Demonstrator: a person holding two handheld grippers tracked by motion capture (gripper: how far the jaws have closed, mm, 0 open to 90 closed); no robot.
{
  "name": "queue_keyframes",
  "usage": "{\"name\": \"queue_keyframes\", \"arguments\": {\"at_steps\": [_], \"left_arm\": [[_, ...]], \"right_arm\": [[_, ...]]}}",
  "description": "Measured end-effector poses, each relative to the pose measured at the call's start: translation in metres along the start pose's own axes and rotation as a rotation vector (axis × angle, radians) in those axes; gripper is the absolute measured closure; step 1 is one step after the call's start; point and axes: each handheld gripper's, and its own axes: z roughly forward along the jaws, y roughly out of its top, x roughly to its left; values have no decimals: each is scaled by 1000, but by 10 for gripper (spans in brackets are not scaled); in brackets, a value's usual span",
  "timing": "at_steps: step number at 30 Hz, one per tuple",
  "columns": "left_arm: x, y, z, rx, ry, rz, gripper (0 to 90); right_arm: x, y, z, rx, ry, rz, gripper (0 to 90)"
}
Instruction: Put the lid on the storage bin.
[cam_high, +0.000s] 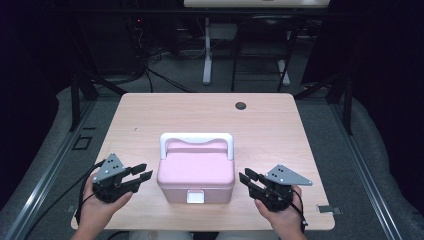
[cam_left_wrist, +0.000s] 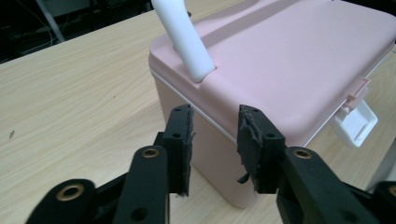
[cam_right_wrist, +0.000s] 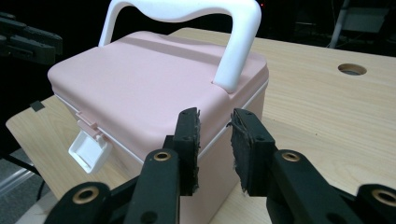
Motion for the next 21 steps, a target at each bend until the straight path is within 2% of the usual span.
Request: {"name": "queue_keyframes", "arguments": {"at_steps": [3,14,21], "left_arm": [[1,-1,1,-4,3,-8,616],[8,-5,4,5,6,-28,536],[13,-5,5,7,19,-39,513]], "right_arm": [[-2,-1,2,4,3,14,708],[-6,-4,8,7,-18,-6,627],[-10,-1,10,4,-24,3,575]]}}
